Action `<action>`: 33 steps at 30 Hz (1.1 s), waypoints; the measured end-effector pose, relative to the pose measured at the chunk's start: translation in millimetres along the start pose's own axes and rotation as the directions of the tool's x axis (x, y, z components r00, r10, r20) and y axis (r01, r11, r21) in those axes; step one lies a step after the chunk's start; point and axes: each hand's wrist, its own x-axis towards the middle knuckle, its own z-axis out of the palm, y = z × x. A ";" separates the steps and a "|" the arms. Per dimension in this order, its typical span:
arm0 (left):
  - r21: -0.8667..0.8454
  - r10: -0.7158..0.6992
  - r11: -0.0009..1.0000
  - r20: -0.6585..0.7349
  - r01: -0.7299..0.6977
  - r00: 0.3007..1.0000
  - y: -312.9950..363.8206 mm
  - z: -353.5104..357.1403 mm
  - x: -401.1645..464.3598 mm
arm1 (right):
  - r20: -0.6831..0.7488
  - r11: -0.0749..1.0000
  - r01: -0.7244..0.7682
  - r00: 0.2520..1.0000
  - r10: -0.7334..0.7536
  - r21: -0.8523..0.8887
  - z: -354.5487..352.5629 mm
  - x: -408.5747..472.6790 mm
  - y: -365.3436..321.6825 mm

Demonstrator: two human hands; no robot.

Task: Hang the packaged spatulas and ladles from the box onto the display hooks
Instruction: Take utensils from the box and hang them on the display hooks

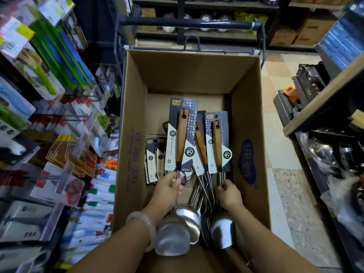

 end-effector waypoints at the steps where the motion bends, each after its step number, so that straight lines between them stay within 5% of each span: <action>1: 0.001 0.017 1.000 -0.009 -0.017 1.000 1.1 -1.0 -0.5 | 0.005 0.998 0.016 1.000 -0.017 0.062 0.0 -3.9 0.7; 10: -0.065 0.145 0.987 -0.070 -0.149 0.987 43.6 -11.1 -14.8 | -0.051 0.884 0.292 0.954 -0.294 0.366 -28.8 -45.0 -50.5; 13: -0.084 0.205 0.973 -0.109 -0.214 0.973 72.1 -19.5 -24.3 | -0.064 0.854 0.389 0.918 -0.392 0.345 -45.1 -60.5 -77.8; 20: -0.070 0.322 0.934 -0.257 -0.350 0.911 126.1 -49.2 -63.4 | -0.085 0.740 0.665 0.747 -0.660 0.098 -83.6 -112.6 -138.4; 33: -0.006 0.413 0.849 -0.617 -0.529 0.670 173.0 -82.3 -218.9 | 0.075 0.382 0.905 0.374 -0.924 0.190 -130.1 -248.4 -187.4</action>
